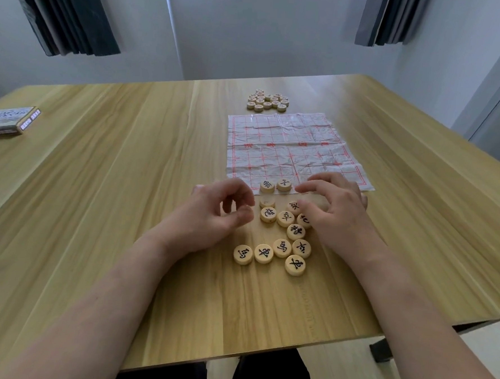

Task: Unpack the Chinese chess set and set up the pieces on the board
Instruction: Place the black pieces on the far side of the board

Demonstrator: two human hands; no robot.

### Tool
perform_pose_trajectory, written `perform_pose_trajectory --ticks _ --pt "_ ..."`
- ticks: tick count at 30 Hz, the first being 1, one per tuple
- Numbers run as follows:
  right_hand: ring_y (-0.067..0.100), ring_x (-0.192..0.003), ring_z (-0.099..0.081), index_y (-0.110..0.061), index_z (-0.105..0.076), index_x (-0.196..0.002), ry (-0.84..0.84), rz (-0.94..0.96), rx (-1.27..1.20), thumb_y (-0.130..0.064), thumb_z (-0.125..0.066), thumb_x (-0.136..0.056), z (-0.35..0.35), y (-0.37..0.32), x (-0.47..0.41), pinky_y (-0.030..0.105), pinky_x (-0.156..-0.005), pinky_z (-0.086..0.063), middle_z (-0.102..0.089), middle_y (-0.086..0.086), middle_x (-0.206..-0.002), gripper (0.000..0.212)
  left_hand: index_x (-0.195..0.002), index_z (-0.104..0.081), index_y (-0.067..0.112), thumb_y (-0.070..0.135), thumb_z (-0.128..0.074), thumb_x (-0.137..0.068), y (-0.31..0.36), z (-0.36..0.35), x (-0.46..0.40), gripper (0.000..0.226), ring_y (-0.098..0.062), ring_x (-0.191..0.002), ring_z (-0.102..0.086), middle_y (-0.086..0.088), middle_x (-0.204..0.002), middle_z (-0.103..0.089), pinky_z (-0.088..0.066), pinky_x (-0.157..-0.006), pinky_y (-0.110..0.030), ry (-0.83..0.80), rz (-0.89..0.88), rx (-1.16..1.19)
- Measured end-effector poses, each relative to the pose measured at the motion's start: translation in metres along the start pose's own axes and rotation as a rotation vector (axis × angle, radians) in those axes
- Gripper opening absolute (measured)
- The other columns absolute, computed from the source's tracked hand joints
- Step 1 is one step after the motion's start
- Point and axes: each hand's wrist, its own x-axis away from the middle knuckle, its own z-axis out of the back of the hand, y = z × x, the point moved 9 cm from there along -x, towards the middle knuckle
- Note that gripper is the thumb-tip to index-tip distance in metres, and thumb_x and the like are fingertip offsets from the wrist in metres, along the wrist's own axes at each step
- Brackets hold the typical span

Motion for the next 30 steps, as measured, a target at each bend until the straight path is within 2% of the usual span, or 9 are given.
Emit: perform_pose_trajectory --ticks 4,7,11,16,18,21,25,28,30 --pt "0.009 -0.117 -0.036 -0.036 -0.069 -0.105 -0.024 -0.043 0.047 -0.032 -0.057 -0.09 -0.003 0.004 -0.002 0.025 -0.094 -0.013 -0.047 -0.018 -0.111 0.02 -0.103 -0.074 0.027 0.013 -0.068 -0.092 0.002 0.002 -0.003 0.019 -0.009 -0.076 -0.055 0.005 -0.09 -0.065 -0.043 -0.073 -0.016 0.072 0.017 0.133" --pt "0.01 -0.116 -0.037 -0.04 -0.068 -0.103 -0.056 -0.046 0.082 -0.034 -0.057 -0.089 -0.006 0.004 -0.002 0.026 -0.092 -0.014 -0.047 -0.019 -0.107 0.019 -0.096 -0.073 0.021 0.009 -0.07 -0.089 -0.001 0.005 -0.003 0.015 -0.016 -0.073 -0.065 -0.005 -0.083 -0.07 -0.051 -0.073 -0.032 0.13 0.068 0.237" --pt "0.01 -0.114 -0.041 -0.042 -0.068 -0.092 -0.083 -0.048 0.088 -0.038 -0.06 -0.085 -0.008 0.002 -0.001 0.028 -0.091 -0.016 -0.05 -0.019 -0.105 0.012 -0.095 -0.069 0.007 0.006 -0.073 -0.086 -0.004 0.009 -0.003 0.011 -0.018 -0.074 -0.069 -0.015 -0.087 -0.071 -0.053 -0.075 -0.036 0.168 0.105 0.33" --pt "0.008 -0.097 -0.05 -0.037 -0.059 -0.089 -0.092 -0.027 0.021 -0.041 -0.064 -0.084 -0.006 -0.001 -0.001 0.035 -0.1 -0.026 -0.053 -0.017 -0.093 0.009 -0.091 -0.072 0.011 0.015 -0.082 -0.078 -0.01 0.013 -0.003 0.017 -0.035 -0.086 -0.065 -0.014 -0.089 -0.071 -0.052 -0.085 -0.051 0.2 0.126 0.361" --pt "0.003 -0.086 -0.051 -0.034 -0.057 -0.089 -0.075 -0.031 -0.029 -0.037 -0.066 -0.084 -0.004 -0.001 -0.001 0.039 -0.102 -0.031 -0.056 -0.016 -0.083 0.01 -0.092 -0.069 0.003 0.008 -0.08 -0.079 -0.013 0.012 -0.003 0.018 -0.033 -0.086 -0.068 -0.02 -0.09 -0.071 -0.054 -0.086 -0.047 0.209 0.157 0.441" --pt "0.002 -0.082 -0.056 -0.035 -0.058 -0.086 -0.033 -0.034 -0.212 -0.033 -0.068 -0.085 -0.002 0.001 0.001 0.039 -0.094 -0.042 -0.061 -0.013 -0.081 0.01 -0.09 -0.064 0.006 0.002 -0.074 -0.082 -0.018 0.013 -0.004 0.013 -0.015 -0.078 -0.07 -0.007 -0.08 -0.075 -0.053 -0.071 -0.026 0.244 0.202 0.521" --pt "-0.002 -0.073 -0.058 -0.037 -0.064 -0.092 0.031 -0.034 -0.406 -0.025 -0.066 -0.089 0.011 0.0 -0.009 0.02 -0.068 -0.047 -0.068 -0.013 -0.091 0.012 -0.105 -0.069 0.011 0.005 -0.07 -0.087 -0.031 0.018 -0.011 0.02 -0.016 -0.077 -0.068 -0.008 -0.089 -0.076 -0.046 -0.068 -0.027 0.272 0.284 0.586" --pt "0.009 -0.088 -0.065 -0.029 -0.069 -0.098 0.054 -0.018 -0.449 -0.018 -0.064 -0.091 0.015 -0.006 -0.026 0.029 -0.081 -0.053 -0.068 -0.008 -0.097 0.014 -0.099 -0.071 0.009 0.006 -0.069 -0.087 -0.041 0.024 -0.023 0.012 -0.019 -0.078 -0.07 -0.009 -0.09 -0.075 -0.048 -0.069 -0.029 0.285 0.31 0.6" --pt "0.009 -0.088 -0.065 -0.026 -0.071 -0.1 0.042 -0.011 -0.445 -0.015 -0.064 -0.091 0.012 -0.011 -0.041 0.028 -0.082 -0.054 -0.068 -0.007 -0.098 0.016 -0.096 -0.07 0.009 0.007 -0.07 -0.086 -0.046 0.029 -0.033 0.01 -0.021 -0.078 -0.07 -0.009 -0.089 -0.075 -0.049 -0.071 -0.03 0.291 0.317 0.596"
